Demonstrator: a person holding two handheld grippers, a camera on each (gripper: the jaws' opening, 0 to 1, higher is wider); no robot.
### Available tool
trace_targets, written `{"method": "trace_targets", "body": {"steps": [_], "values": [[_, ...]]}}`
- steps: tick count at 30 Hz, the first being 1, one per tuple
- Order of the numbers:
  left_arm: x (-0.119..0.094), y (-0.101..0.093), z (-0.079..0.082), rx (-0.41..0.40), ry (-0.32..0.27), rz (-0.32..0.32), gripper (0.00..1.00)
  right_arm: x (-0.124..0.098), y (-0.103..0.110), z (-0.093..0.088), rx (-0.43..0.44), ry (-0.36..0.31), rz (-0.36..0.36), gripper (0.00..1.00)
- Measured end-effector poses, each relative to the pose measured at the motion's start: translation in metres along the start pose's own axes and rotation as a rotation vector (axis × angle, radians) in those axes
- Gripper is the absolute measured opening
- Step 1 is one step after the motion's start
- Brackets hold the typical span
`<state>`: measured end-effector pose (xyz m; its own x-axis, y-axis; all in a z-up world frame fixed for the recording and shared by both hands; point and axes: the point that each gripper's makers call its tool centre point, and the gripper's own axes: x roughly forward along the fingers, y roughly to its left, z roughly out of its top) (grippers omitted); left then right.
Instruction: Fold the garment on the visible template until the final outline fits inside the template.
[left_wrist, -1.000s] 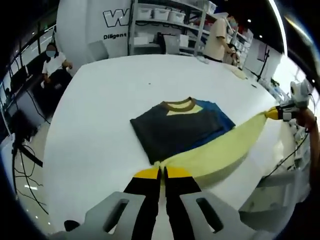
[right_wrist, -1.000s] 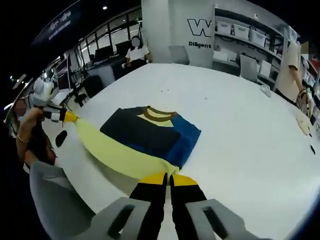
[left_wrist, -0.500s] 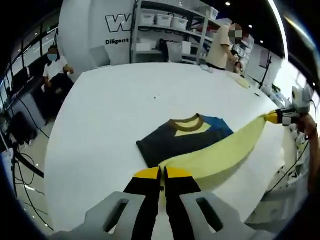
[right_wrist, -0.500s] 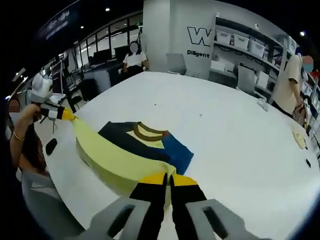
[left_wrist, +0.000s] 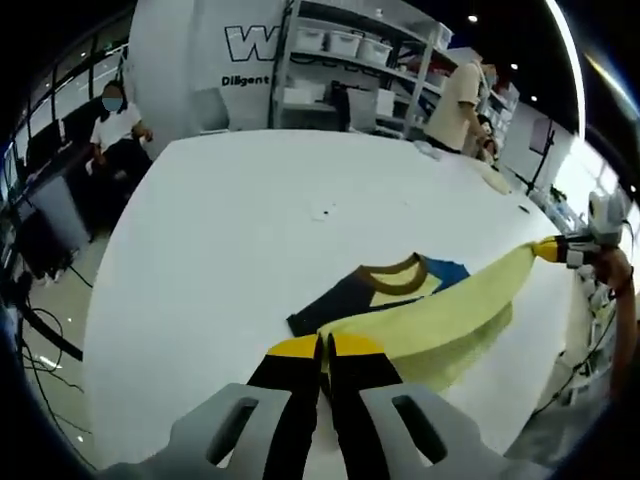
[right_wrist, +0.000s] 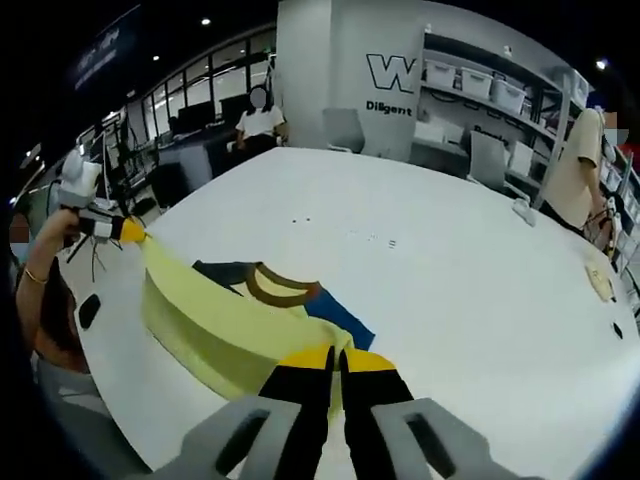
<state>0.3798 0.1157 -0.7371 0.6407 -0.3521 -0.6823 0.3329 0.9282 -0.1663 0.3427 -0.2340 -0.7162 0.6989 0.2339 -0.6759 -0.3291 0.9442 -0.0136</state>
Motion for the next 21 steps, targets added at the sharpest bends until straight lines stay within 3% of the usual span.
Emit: {"method": "trace_targets", "body": {"steps": [7, 14, 21], "values": [[0.027, 0.008, 0.008, -0.012, 0.009, 0.007, 0.01, 0.032, -0.010, 0.009, 0.008, 0.024, -0.013, 0.00], [0.052, 0.017, 0.001, -0.029, 0.039, 0.015, 0.01, 0.058, -0.017, 0.004, 0.009, 0.064, -0.027, 0.00], [0.082, 0.028, -0.016, -0.074, 0.099, 0.022, 0.01, 0.083, -0.023, -0.008, 0.030, 0.110, -0.026, 0.00]]}}
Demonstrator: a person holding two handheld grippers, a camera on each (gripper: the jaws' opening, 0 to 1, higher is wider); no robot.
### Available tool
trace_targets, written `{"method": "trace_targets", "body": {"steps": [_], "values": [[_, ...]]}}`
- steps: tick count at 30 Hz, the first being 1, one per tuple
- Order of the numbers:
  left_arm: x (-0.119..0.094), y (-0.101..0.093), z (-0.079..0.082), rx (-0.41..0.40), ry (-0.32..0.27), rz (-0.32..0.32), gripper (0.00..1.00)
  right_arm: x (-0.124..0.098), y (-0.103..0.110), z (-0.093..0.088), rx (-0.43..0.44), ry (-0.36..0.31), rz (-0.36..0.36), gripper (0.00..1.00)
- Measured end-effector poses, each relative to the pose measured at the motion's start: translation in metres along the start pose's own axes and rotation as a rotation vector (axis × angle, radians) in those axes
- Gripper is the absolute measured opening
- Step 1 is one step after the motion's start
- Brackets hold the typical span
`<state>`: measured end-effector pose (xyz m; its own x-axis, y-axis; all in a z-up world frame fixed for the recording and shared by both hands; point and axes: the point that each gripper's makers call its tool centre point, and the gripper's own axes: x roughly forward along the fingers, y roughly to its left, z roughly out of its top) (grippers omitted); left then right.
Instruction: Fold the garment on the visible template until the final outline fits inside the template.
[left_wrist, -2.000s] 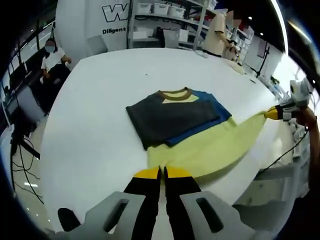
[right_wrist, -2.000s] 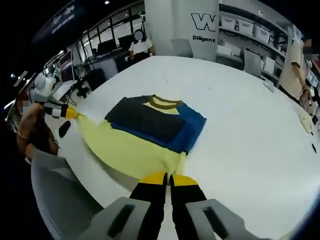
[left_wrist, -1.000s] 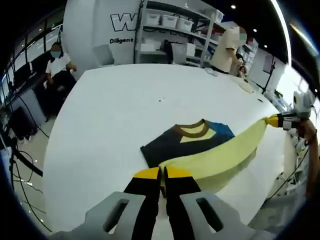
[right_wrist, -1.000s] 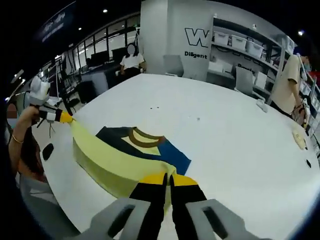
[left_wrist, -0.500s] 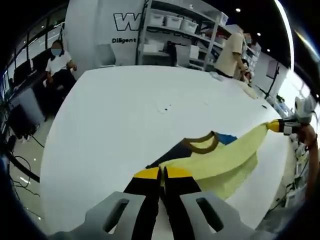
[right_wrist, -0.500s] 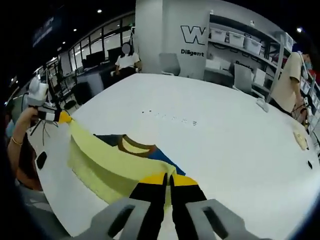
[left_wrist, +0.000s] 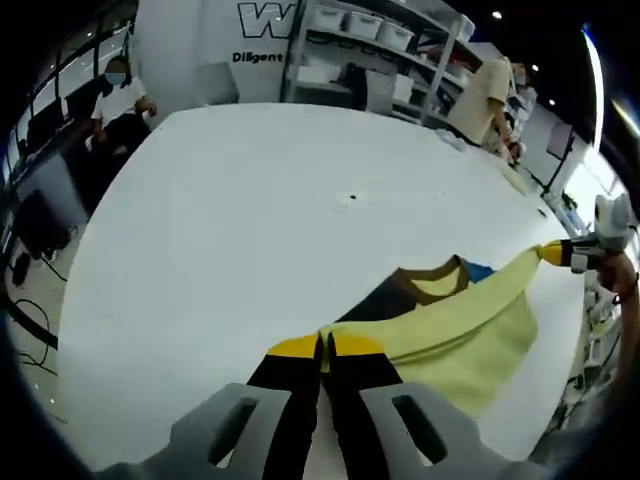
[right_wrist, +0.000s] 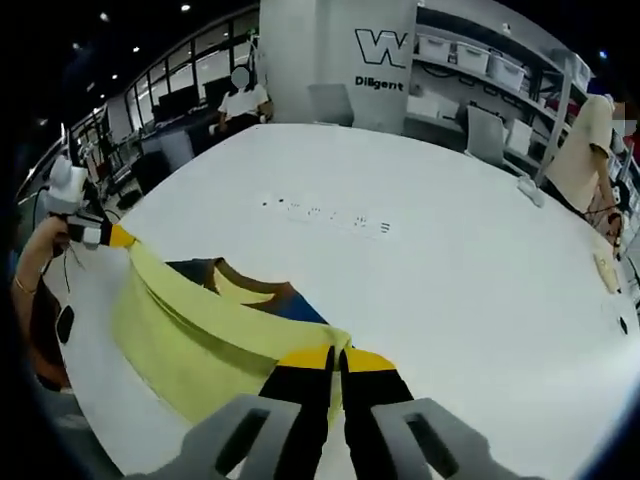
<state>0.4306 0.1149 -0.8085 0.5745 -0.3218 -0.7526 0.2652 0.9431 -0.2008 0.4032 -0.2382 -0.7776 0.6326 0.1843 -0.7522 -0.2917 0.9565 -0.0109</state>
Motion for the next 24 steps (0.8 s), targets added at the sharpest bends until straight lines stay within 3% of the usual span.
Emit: {"method": "trace_targets", "body": {"steps": [7, 12, 17, 24], "values": [[0.016, 0.004, -0.007, -0.030, 0.029, -0.005, 0.01, 0.023, -0.004, -0.004, 0.022, 0.018, 0.004, 0.00], [0.027, 0.008, -0.008, -0.054, 0.006, -0.003, 0.01, 0.037, -0.009, -0.008, 0.035, 0.017, 0.011, 0.00], [0.036, 0.013, -0.012, -0.079, 0.012, 0.006, 0.01, 0.051, -0.013, -0.018, 0.074, 0.042, 0.014, 0.00], [0.045, 0.018, -0.014, -0.067, 0.015, 0.025, 0.01, 0.061, -0.011, -0.033, 0.066, 0.068, 0.017, 0.00]]}}
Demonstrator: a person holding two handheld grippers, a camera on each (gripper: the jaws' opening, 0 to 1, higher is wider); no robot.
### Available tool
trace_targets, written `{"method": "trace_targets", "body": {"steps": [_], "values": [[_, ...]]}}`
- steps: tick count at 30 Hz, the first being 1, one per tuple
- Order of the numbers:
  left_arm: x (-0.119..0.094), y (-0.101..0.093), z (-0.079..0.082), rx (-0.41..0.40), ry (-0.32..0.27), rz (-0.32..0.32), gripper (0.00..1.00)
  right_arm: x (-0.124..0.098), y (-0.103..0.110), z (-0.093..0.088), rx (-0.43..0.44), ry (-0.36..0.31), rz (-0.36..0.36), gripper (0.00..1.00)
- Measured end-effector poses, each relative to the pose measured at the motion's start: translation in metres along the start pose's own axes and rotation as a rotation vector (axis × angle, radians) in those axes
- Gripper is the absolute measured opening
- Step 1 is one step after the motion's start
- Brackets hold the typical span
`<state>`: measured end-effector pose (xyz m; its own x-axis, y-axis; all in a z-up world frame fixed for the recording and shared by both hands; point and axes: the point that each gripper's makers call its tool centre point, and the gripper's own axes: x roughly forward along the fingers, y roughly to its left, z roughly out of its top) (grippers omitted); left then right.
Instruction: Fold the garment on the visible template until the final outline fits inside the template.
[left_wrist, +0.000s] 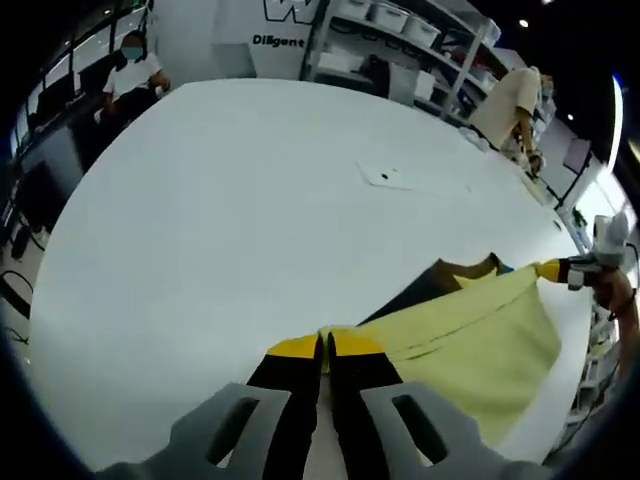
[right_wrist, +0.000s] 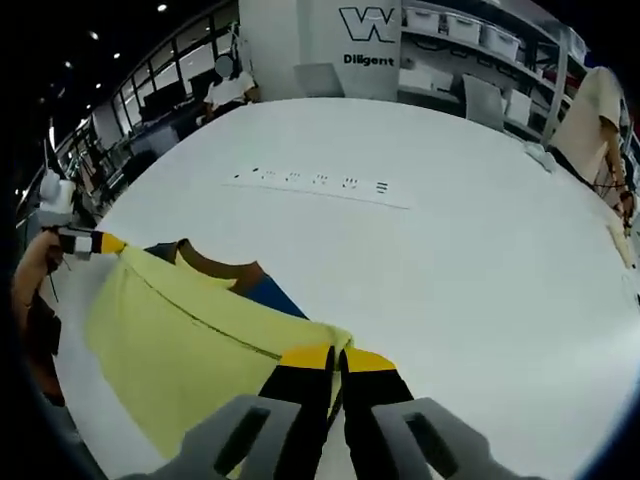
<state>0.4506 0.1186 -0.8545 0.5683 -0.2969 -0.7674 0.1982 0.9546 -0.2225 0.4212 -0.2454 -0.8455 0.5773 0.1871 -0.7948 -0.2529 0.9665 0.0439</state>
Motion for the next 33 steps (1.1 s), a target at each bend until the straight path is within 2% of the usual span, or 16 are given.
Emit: {"method": "trace_targets", "body": {"steps": [4, 9, 11, 13, 15, 16, 18, 19, 22, 23, 25, 29, 33], "values": [[0.002, 0.001, 0.002, 0.012, -0.014, 0.003, 0.01, 0.003, 0.000, -0.004, -0.013, -0.002, 0.001, 0.00], [0.001, -0.008, -0.008, 0.034, -0.031, 0.007, 0.02, 0.008, 0.002, -0.006, -0.073, -0.024, 0.008, 0.00], [0.000, -0.009, -0.008, 0.047, -0.038, 0.009, 0.02, 0.009, 0.002, -0.008, -0.067, -0.017, 0.012, 0.00], [-0.002, -0.011, -0.007, 0.154, -0.045, 0.011, 0.02, 0.008, 0.002, -0.008, -0.021, -0.029, 0.008, 0.00], [-0.005, -0.008, 0.001, 0.204, -0.072, -0.003, 0.02, 0.005, 0.003, -0.007, -0.028, -0.038, 0.018, 0.00], [-0.008, -0.009, 0.003, 0.259, -0.082, -0.011, 0.03, 0.002, 0.004, -0.003, -0.047, -0.067, 0.014, 0.04], [-0.011, -0.011, 0.004, 0.296, -0.091, -0.019, 0.05, -0.002, 0.006, -0.001, -0.103, -0.080, 0.014, 0.13], [-0.013, -0.012, 0.005, 0.299, -0.099, -0.027, 0.07, -0.005, 0.008, -0.001, -0.162, -0.089, 0.008, 0.19], [-0.017, -0.023, 0.003, 0.332, -0.113, -0.102, 0.22, -0.010, 0.011, -0.002, -0.243, -0.094, 0.010, 0.24], [-0.014, -0.021, 0.007, 0.350, -0.121, -0.114, 0.27, -0.012, 0.012, -0.003, -0.285, -0.096, 0.003, 0.25], [-0.016, -0.023, 0.006, 0.451, -0.124, -0.118, 0.34, -0.014, 0.013, -0.003, -0.349, -0.100, -0.002, 0.28], [-0.020, -0.029, 0.001, 0.596, -0.124, -0.131, 0.35, -0.018, 0.020, -0.005, -0.454, -0.112, 0.010, 0.31], [-0.018, -0.030, -0.005, 0.663, -0.119, -0.138, 0.35, -0.019, 0.022, -0.007, -0.523, -0.110, 0.008, 0.31]]}}
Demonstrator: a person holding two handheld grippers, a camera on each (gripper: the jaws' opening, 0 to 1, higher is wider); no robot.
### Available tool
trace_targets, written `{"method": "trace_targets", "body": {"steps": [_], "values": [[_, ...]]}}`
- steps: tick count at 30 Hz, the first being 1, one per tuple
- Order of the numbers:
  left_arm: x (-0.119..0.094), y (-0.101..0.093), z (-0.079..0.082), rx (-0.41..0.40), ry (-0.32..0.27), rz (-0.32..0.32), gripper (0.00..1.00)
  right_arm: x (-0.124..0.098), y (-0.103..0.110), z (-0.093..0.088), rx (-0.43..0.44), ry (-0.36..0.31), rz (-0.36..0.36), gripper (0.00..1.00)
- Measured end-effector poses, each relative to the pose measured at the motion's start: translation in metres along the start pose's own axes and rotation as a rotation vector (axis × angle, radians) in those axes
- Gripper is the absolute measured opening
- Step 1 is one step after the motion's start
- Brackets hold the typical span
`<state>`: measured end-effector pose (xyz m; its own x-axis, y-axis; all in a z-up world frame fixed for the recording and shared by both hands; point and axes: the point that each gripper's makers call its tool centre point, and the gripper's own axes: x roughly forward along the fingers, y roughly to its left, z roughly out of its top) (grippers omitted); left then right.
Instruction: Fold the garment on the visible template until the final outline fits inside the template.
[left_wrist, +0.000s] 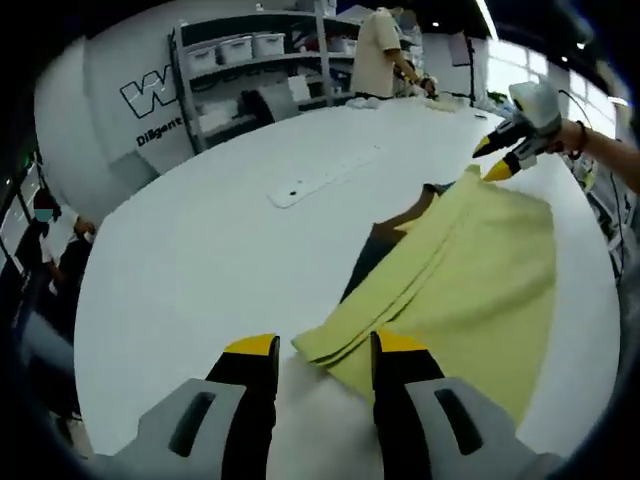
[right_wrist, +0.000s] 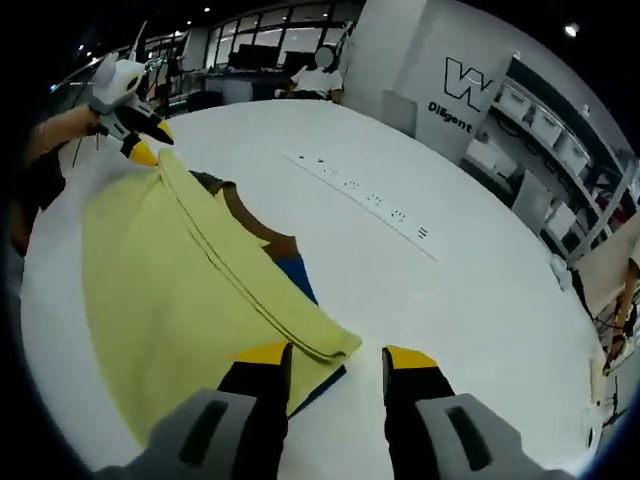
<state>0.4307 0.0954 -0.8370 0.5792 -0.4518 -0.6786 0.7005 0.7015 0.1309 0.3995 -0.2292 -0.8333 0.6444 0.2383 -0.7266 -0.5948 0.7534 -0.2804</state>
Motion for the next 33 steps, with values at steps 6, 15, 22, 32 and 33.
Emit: {"method": "trace_targets", "body": {"steps": [6, 15, 22, 32, 33], "values": [[0.004, 0.003, -0.007, 0.092, 0.012, 0.021, 0.27, 0.010, -0.006, -0.003, -0.174, 0.003, 0.008, 0.31], [0.009, 0.009, -0.006, 0.099, 0.012, 0.032, 0.15, 0.024, -0.012, -0.005, -0.270, 0.004, 0.010, 0.14], [0.012, 0.014, -0.003, 0.081, -0.001, 0.024, 0.05, 0.034, -0.022, 0.000, -0.233, -0.027, 0.011, 0.00], [0.018, 0.024, 0.001, -0.129, -0.018, 0.028, 0.03, 0.048, -0.029, 0.001, -0.063, -0.058, 0.026, 0.00], [0.019, 0.025, 0.001, -0.131, -0.020, 0.033, 0.03, 0.048, -0.029, 0.001, -0.060, -0.061, 0.021, 0.00]]}}
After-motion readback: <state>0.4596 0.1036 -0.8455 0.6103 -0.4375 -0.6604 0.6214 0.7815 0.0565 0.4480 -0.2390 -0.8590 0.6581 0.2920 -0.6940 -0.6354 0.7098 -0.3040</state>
